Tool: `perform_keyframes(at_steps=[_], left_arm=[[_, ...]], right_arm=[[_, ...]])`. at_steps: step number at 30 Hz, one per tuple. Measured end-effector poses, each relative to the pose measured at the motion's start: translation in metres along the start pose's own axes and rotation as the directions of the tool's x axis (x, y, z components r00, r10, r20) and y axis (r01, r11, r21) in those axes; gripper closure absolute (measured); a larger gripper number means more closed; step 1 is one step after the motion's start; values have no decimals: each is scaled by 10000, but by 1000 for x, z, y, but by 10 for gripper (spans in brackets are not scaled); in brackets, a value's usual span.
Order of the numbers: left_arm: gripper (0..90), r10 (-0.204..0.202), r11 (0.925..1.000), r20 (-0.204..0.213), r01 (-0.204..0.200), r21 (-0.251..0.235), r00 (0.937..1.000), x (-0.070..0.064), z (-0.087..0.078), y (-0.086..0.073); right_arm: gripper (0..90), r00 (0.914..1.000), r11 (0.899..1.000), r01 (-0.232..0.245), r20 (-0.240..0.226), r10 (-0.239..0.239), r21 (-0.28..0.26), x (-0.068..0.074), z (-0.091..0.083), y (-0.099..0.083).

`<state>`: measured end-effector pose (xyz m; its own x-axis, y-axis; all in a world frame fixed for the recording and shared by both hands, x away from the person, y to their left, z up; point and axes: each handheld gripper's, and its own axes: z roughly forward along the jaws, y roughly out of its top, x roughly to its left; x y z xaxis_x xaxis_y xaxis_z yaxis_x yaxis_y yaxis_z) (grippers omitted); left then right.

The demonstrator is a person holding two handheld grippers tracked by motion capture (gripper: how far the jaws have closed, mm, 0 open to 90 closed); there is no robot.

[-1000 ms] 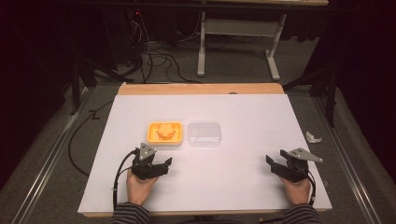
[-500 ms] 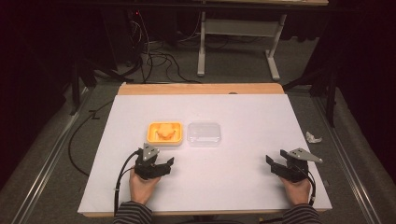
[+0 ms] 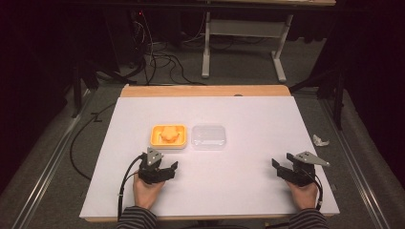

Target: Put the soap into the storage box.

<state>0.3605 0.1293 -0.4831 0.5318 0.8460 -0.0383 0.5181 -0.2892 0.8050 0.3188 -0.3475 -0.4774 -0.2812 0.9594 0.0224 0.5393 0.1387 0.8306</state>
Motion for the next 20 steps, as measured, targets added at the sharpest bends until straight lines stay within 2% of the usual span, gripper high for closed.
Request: perform_keyframes(at_steps=[10,20], left_arm=[[263,197,9997,-217,-201,-156,9996,-3,0,-2],[262,228,9996,-200,-231,-177,9995,-4,-1,-2]], right_arm=[[322,10000,10000,-13,18,13,-26,0,0,0],[322,10000,10000,39,24,-39,1,0,0,0]])
